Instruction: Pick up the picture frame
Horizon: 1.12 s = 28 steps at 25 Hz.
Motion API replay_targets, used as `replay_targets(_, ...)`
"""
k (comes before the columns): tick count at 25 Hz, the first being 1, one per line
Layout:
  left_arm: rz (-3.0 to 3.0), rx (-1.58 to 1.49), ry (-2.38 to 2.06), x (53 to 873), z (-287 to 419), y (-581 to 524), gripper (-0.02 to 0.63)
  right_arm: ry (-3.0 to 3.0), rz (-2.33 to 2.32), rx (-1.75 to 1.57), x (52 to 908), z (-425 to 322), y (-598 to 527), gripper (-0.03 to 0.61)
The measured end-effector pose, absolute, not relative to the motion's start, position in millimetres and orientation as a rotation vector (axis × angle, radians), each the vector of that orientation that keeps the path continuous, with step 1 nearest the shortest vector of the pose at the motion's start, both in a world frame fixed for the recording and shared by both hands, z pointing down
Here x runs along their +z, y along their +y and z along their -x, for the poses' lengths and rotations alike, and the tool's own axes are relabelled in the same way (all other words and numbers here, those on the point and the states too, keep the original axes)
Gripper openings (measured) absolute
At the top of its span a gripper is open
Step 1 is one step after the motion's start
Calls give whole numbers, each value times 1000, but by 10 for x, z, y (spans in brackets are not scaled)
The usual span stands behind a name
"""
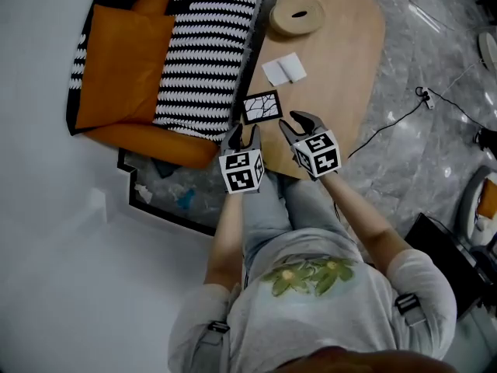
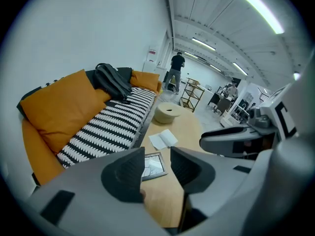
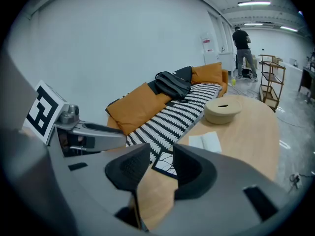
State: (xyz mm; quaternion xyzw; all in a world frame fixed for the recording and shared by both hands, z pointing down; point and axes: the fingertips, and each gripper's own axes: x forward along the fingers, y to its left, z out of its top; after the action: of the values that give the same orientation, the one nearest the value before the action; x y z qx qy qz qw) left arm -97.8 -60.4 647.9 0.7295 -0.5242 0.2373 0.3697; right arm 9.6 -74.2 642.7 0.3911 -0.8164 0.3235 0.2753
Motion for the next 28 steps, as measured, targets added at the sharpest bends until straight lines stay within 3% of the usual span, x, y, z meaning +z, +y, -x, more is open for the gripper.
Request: replay_targets(28,-1839,656,-1313,8145,1097,-794,158,-2115,-1074,913,8086,-75,-892,137)
